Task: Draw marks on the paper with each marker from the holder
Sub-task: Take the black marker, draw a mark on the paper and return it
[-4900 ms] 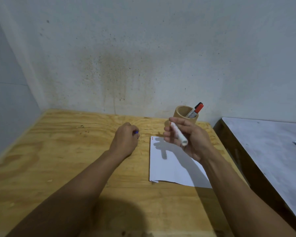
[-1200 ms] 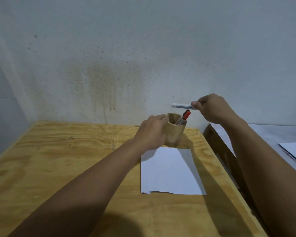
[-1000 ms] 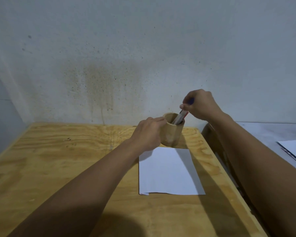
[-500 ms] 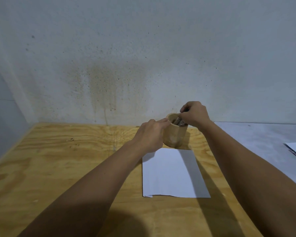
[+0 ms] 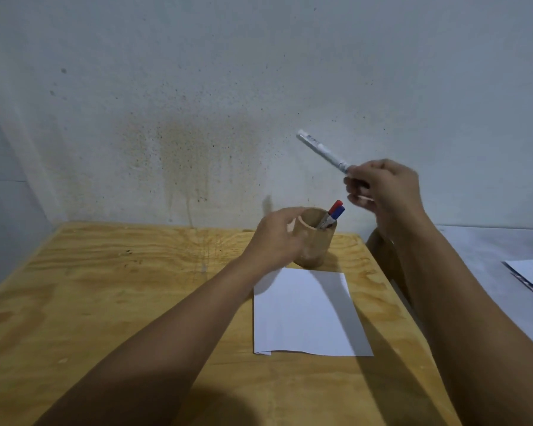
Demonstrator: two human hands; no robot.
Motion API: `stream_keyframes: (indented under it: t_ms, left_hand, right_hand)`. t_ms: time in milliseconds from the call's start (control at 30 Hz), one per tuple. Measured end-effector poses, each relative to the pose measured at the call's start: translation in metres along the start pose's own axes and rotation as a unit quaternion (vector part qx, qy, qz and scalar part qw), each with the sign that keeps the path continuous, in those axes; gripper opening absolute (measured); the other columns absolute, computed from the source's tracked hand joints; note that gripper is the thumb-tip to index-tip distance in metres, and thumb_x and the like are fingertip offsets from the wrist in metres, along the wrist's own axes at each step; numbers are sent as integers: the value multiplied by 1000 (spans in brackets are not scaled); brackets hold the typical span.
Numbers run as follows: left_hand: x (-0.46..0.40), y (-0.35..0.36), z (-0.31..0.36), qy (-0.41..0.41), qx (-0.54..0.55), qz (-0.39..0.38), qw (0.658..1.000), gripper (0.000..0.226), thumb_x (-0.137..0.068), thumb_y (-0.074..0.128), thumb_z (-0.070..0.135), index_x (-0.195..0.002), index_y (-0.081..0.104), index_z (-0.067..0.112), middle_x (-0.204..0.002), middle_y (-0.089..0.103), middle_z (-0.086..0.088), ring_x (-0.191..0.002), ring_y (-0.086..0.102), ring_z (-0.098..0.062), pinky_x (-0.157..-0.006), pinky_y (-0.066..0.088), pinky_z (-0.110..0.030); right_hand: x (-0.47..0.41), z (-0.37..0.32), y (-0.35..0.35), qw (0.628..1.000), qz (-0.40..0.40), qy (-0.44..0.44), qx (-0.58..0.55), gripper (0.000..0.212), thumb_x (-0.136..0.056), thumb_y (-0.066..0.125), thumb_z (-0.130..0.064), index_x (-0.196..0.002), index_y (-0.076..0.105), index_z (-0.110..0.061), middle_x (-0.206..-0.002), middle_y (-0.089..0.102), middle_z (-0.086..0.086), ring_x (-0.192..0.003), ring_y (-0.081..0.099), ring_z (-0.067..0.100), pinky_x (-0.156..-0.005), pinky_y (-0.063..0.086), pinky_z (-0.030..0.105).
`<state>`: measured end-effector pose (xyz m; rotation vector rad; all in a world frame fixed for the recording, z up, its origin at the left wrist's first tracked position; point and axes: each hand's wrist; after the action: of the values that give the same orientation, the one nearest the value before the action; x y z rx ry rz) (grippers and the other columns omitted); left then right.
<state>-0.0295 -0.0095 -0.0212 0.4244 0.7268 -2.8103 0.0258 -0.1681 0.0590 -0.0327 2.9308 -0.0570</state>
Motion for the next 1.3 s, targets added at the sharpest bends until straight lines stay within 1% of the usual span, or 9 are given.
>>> stream_keyframes:
  t_ms: [133, 333, 433, 533, 667, 800, 1033, 1167, 1300]
  left_hand:
    - [-1, -8, 13, -132, 270, 65, 952, 24, -89, 61, 22, -110, 69, 13, -106, 71, 0, -94, 65, -12, -82, 53, -29]
    - [9, -18, -4, -168, 370, 80, 910, 11, -82, 69, 17, -92, 72, 12, -93, 73, -6, -91, 70, -16, -84, 54, -34]
    - [16, -23, -13, -175, 361, 92, 911, 9, -82, 70, 15, -90, 72, 11, -91, 74, -9, -91, 70, -19, -83, 54, -35]
    - [24, -25, -17, -154, 279, 116, 941, 10, -80, 72, 17, -89, 73, 13, -89, 75, -6, -86, 69, -14, -82, 54, -31]
    - [33, -24, -18, -100, 170, 104, 975, 6, -80, 71, 15, -85, 74, 16, -79, 73, 2, -70, 65, -4, -59, 50, -14]
    - [36, -22, -26, -89, 153, 95, 980, 6, -78, 73, 17, -84, 75, 17, -71, 68, 7, -66, 60, -6, -60, 48, -21]
    - [45, -26, -47, -142, 194, 109, 965, 13, -72, 76, 3, -79, 75, 13, -71, 70, -2, -67, 63, -17, -65, 53, -39]
    - [45, -26, -45, -128, 192, 89, 969, 16, -69, 77, 2, -82, 76, 12, -79, 74, -10, -68, 66, -16, -64, 53, -31]
    - [44, -30, -42, -130, 178, 74, 973, 16, -68, 78, -1, -81, 73, 4, -74, 72, -16, -62, 65, -21, -61, 54, -30]
  right_hand:
    - [31, 25, 13, 995, -65, 64, -46, 1, -84, 66, -1, -84, 65, -1, -75, 67, 14, -70, 64, 23, -71, 48, 41]
    - [52, 56, 29, 989, -108, 94, -26, 14, -87, 66, -5, -93, 66, 8, -68, 69, 5, -61, 62, 14, -57, 45, 28]
    - [56, 62, 34, 992, -109, 66, 22, 15, -86, 68, -6, -90, 69, 9, -67, 66, 5, -56, 59, 7, -53, 48, 21]
    - [54, 61, 39, 993, -88, 8, 77, 17, -83, 73, -19, -85, 73, -2, -73, 66, 2, -67, 60, 8, -63, 49, 22]
    - [46, 56, 45, 987, -125, -21, 99, 26, -80, 76, -32, -89, 75, -7, -82, 68, 19, -68, 61, 12, -62, 50, 26]
    - [44, 58, 48, 984, -158, -8, 79, 24, -88, 70, -20, -93, 72, 3, -74, 67, 18, -61, 63, 12, -57, 51, 21]
    - [46, 69, 45, 985, -132, 73, -81, 34, -92, 64, -15, -108, 61, 14, -85, 61, 20, -78, 66, 27, -62, 61, 26]
    - [53, 77, 50, 972, -212, 78, -70, 27, -87, 69, -6, -101, 62, 17, -82, 68, 17, -72, 67, 21, -62, 58, 27]
    - [54, 82, 53, 973, -214, 65, -58, 11, -88, 65, 3, -88, 64, 14, -71, 68, 13, -64, 64, 21, -60, 57, 26]
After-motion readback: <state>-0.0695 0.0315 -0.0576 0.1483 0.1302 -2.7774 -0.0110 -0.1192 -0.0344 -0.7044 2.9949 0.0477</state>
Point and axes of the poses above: each hand's wrist, its own x-axis away from the middle knuckle, its own y-axis out of the palm, z = x × y
